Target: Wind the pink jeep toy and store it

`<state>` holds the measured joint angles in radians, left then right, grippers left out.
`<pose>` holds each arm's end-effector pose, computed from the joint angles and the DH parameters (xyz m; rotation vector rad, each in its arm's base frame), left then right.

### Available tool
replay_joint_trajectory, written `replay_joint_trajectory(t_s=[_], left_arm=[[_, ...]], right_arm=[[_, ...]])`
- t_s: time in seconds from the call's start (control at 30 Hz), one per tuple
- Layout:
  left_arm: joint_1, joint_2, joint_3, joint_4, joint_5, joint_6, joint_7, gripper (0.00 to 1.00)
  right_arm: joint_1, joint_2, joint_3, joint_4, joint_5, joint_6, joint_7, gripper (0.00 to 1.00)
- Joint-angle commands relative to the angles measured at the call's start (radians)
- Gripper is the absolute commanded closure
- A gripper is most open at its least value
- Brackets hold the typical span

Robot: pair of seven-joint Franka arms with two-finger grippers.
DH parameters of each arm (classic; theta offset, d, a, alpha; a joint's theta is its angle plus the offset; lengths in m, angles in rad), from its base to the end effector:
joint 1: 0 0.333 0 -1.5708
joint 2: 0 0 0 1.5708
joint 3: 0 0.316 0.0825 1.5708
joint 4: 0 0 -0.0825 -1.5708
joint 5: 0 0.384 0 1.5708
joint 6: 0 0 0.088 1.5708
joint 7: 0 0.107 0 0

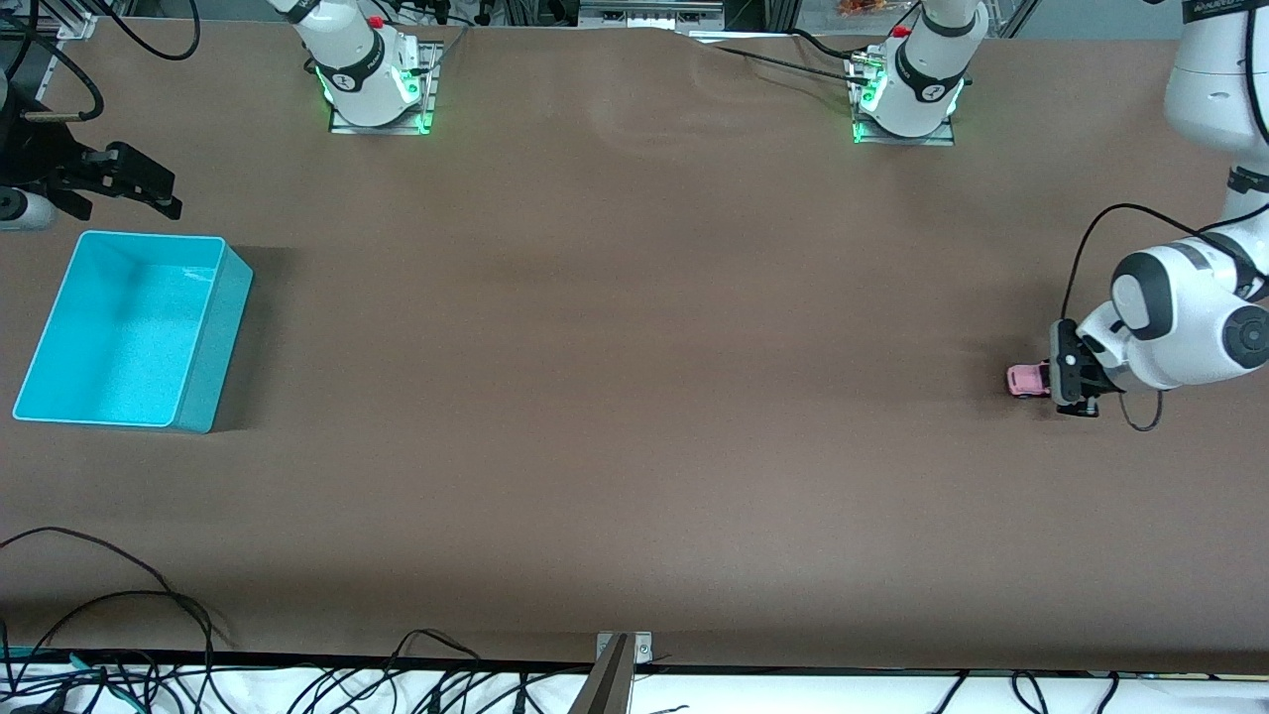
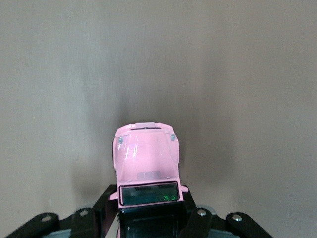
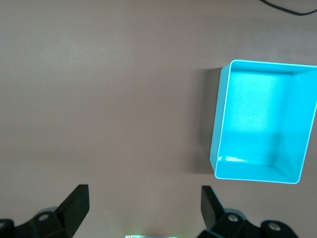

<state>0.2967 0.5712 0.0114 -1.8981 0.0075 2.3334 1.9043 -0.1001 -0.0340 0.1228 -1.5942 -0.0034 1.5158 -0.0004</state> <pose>0.5876 0.1869 0.1873 2.1030 -2.1721 -0.1075 0.5379 0.0130 0.6272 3.1326 0.0358 -0.0698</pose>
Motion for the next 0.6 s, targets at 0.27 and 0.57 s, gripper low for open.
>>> replay_joint_trajectory(t_s=[0.27, 0.57], left_arm=[[0.134, 0.116, -0.001, 0.088, 0.009, 0.006, 0.139, 0.85], [0.191, 0.131, -0.001, 0.132, 0.011, 0.006, 0.211, 0.85]], right_arm=[[0.0, 0.009, 0.001, 0.025, 0.006, -0.009, 0.013, 0.0], [0.0, 0.009, 0.001, 0.025, 0.006, -0.009, 0.013, 0.0]])
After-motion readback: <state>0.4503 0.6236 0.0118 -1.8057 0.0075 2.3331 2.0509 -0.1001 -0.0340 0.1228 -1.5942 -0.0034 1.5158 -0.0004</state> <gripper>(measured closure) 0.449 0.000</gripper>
